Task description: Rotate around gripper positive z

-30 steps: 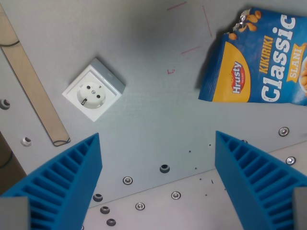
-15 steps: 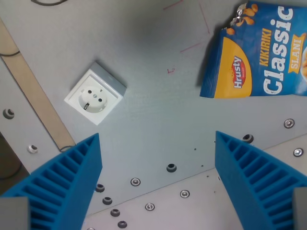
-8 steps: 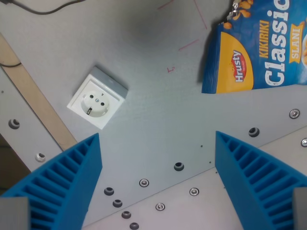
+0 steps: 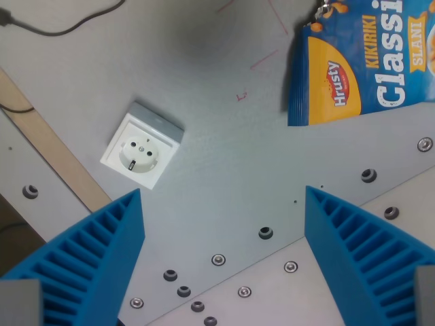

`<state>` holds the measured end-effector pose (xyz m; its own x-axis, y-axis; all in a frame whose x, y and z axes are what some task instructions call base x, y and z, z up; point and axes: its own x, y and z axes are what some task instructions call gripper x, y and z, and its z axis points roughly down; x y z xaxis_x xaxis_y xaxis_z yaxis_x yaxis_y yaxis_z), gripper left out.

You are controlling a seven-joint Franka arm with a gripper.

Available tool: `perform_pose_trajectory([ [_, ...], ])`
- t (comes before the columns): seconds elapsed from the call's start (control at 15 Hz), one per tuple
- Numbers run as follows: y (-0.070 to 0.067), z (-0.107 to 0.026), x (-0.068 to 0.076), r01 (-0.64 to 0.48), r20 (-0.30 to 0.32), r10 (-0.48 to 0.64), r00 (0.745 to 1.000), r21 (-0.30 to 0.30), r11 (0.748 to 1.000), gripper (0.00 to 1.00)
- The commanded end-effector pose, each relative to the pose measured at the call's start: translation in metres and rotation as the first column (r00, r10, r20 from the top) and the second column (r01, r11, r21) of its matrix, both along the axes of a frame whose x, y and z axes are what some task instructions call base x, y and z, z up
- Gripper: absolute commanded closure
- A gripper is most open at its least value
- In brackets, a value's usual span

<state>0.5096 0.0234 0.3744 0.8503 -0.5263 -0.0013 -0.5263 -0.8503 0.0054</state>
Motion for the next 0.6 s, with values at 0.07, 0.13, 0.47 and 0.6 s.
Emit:
perform_pose_trajectory([
  [0.07,0.0,0.0015,-0.0002,0.165,0.003,-0.165,0.986,0.0,0.986,0.0],
  [0.13,0.0,0.0015,-0.0002,0.178,0.004,-0.178,0.984,0.0,0.984,0.0],
  [0.47,0.0,0.0015,-0.0002,0.243,0.004,-0.243,0.97,0.0,0.97,0.0],
  [0.6,0.0,0.0015,-0.0002,0.269,0.004,-0.269,0.963,0.0,0.963,0.0],
])
